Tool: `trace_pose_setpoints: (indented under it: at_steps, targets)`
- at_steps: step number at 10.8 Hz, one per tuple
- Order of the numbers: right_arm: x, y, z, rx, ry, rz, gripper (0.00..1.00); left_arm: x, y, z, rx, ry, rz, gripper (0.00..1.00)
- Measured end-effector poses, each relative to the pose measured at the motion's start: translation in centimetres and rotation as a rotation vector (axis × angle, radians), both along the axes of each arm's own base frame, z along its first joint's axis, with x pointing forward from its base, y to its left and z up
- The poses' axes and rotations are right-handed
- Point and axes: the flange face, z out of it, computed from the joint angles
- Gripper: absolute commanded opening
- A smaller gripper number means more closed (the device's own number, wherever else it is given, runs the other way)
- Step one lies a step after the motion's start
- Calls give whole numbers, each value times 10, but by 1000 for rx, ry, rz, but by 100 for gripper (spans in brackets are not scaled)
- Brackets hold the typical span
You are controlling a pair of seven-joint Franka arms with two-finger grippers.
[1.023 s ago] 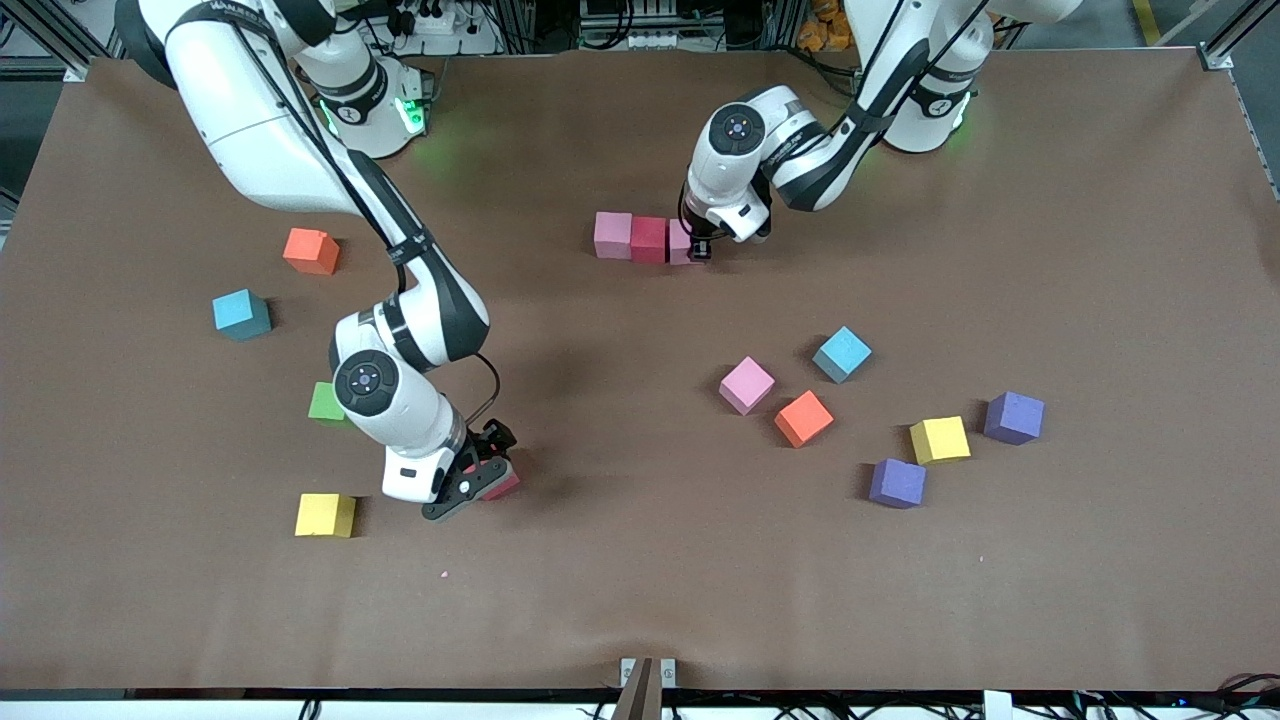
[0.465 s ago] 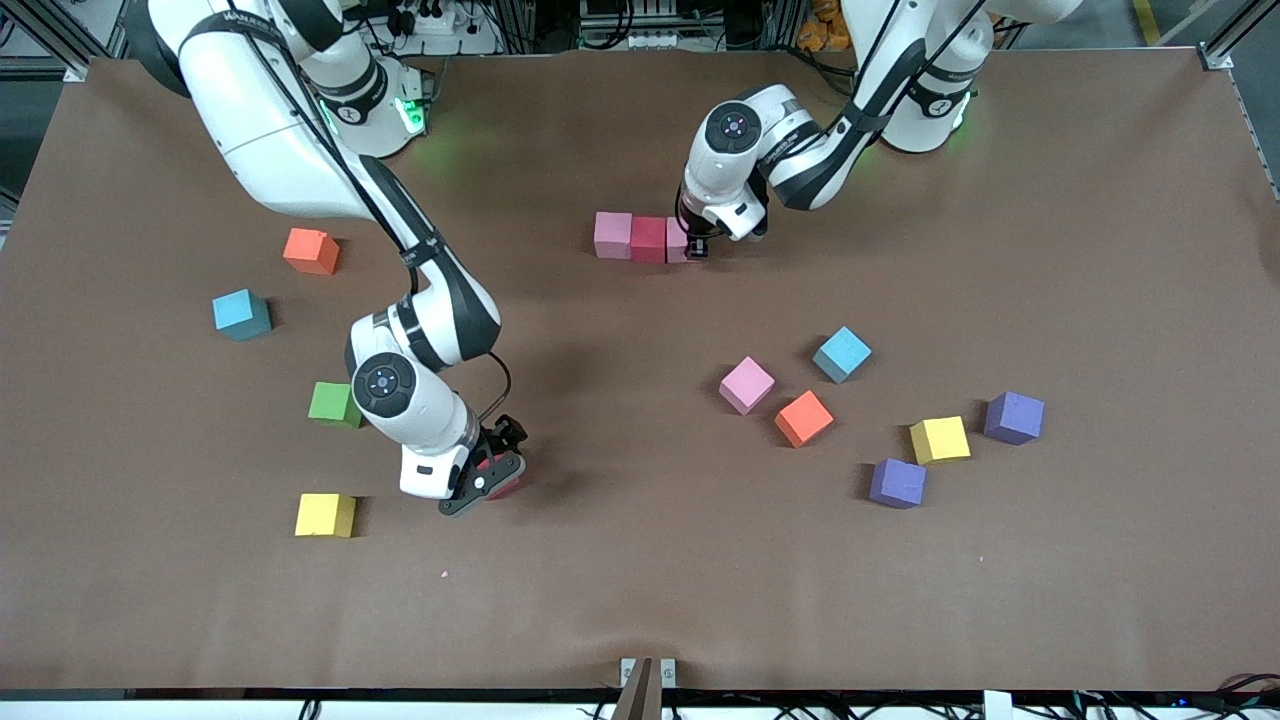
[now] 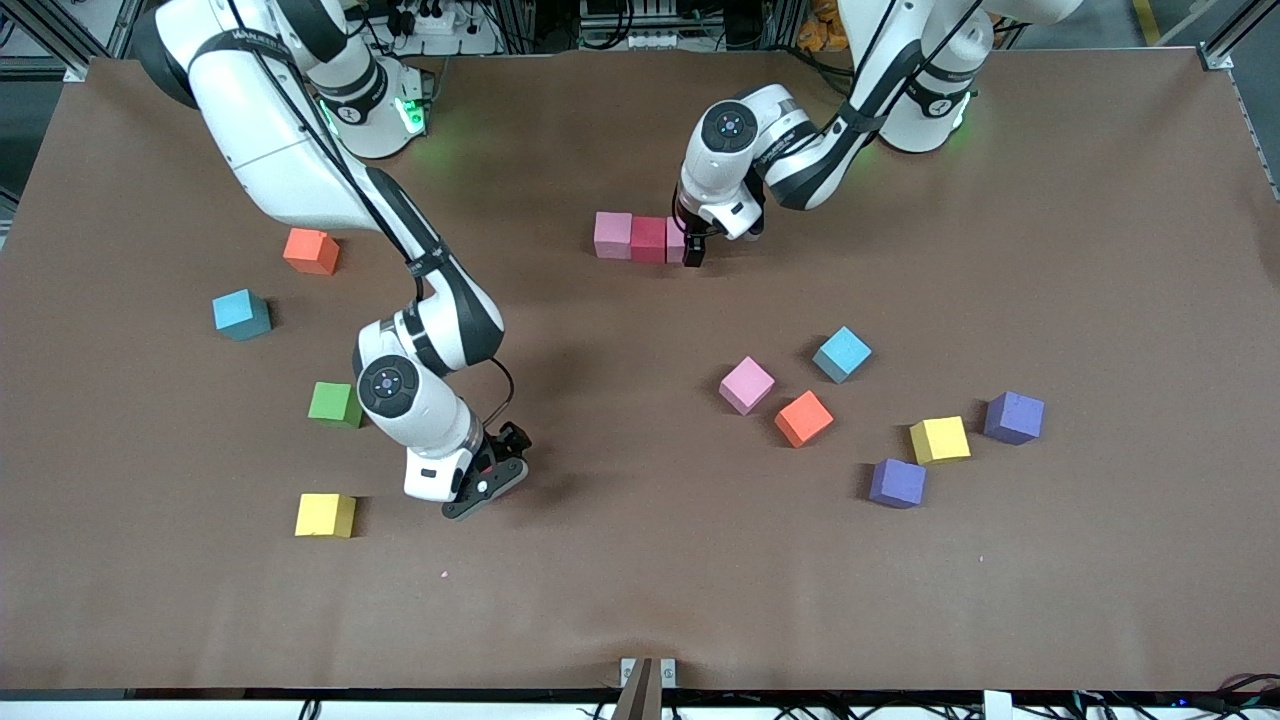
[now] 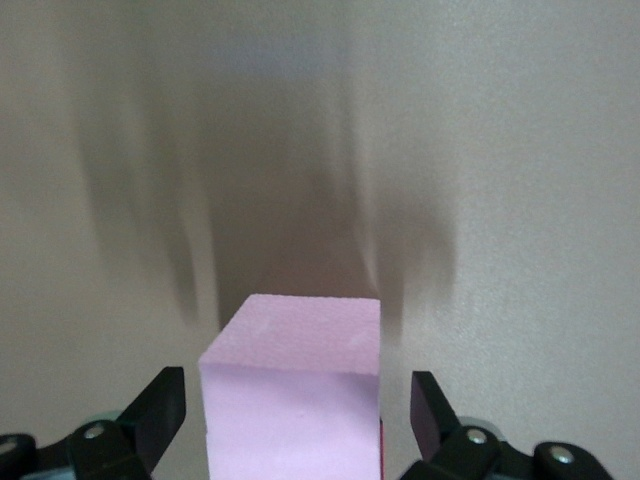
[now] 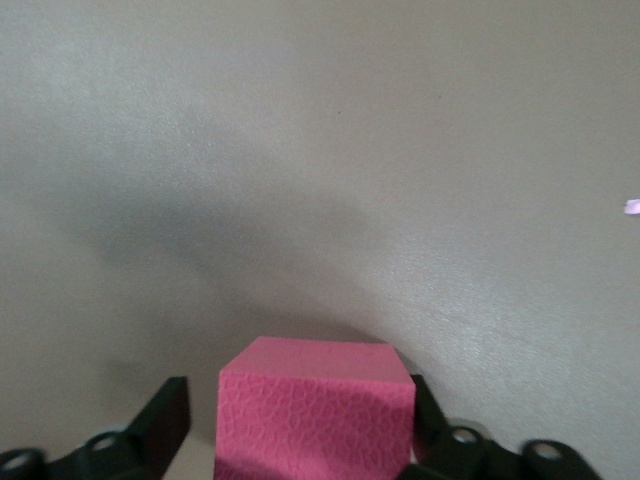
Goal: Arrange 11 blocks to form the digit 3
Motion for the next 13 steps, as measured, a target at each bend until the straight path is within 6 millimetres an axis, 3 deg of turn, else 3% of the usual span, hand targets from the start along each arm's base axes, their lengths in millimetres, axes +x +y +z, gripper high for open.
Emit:
trace_pose_setpoints:
  at_steps: [1,3,6,9,11,13]
  targets:
    - [-2,-1,-4,-3,6,0,67,1,-1,1,-3,-2,1,100]
    - [-3,-2,-6,-13,8,1,42,4,-3,6,-7,-8,1,100]
    - [-8,8,7,-75,19,7,39,9,-6,24,22,-11,-6,100]
    - [-18,16,57,-28,87,-71,39,26,-10,56,57,-15,-23,100]
    - [-39,15,73,40,114,-137,39,58,-3,75,64,-15,-110,100]
    - [-84,31,86,91,114,-222,39,114,30,89,31,-53,-211,100]
